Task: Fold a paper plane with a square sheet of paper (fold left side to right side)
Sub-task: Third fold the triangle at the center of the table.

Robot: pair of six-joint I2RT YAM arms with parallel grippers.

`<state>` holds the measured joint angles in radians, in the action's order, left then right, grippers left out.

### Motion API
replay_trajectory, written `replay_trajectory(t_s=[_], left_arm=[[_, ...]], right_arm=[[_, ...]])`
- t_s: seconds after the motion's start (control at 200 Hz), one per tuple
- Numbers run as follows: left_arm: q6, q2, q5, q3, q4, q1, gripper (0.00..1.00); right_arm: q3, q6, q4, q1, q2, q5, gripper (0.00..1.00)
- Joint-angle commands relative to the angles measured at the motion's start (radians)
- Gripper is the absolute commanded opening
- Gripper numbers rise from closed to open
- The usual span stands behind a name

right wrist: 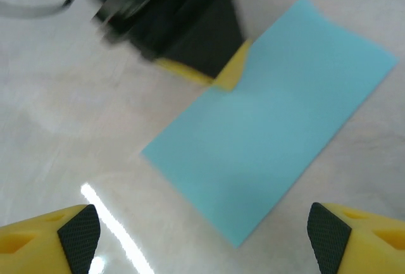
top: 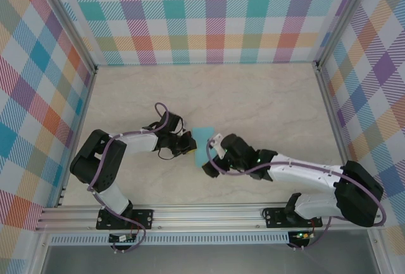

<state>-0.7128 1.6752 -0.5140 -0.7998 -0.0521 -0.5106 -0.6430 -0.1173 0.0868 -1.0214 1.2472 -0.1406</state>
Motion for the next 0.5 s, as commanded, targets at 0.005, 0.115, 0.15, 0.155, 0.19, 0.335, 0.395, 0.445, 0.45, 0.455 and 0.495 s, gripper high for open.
replay_trajectory(t_s=[0.005,0.115,0.15,0.155,0.19,0.335,0.395,0.445,0.45,0.455,0.495], left_arm=[[-0.015,-0.026,-0.006,-0.023,-0.035,-0.014,0.0],[-0.019,-0.028,-0.005,-0.024,-0.04,-0.016,0.0],[-0.017,-0.029,-0.006,-0.026,-0.044,-0.017,0.0],[-0.017,-0.029,-0.006,-0.026,-0.044,-0.017,0.0],[-0.017,-0.028,-0.006,-0.028,-0.047,-0.018,0.0],[-0.011,-0.029,-0.006,-0.034,-0.058,-0.021,0.0],[-0.009,-0.029,-0.007,-0.037,-0.062,-0.022,0.0],[-0.006,-0.028,-0.007,-0.039,-0.063,-0.022,0.0],[-0.006,-0.028,-0.007,-0.039,-0.064,-0.022,0.0],[-0.007,-0.028,-0.007,-0.038,-0.064,-0.022,0.0],[-0.003,-0.028,-0.007,-0.041,-0.069,-0.023,0.0]], right_arm=[[0.034,0.066,-0.077,-0.113,0.02,-0.22,0.87],[-0.004,0.107,-0.089,-0.206,0.126,-0.329,0.87],[-0.021,0.121,-0.094,-0.221,0.164,-0.348,0.87],[-0.024,0.123,-0.095,-0.223,0.169,-0.35,0.87],[-0.039,0.133,-0.105,-0.229,0.204,-0.358,0.87],[-0.105,0.185,-0.144,-0.235,0.311,-0.358,0.87],[-0.129,0.206,-0.163,-0.235,0.35,-0.363,0.87],[-0.151,0.233,-0.168,-0.235,0.382,-0.363,0.86],[-0.154,0.238,-0.168,-0.235,0.386,-0.363,0.86],[-0.156,0.24,-0.169,-0.236,0.389,-0.363,0.86],[-0.174,0.25,-0.171,-0.235,0.412,-0.367,0.85]])
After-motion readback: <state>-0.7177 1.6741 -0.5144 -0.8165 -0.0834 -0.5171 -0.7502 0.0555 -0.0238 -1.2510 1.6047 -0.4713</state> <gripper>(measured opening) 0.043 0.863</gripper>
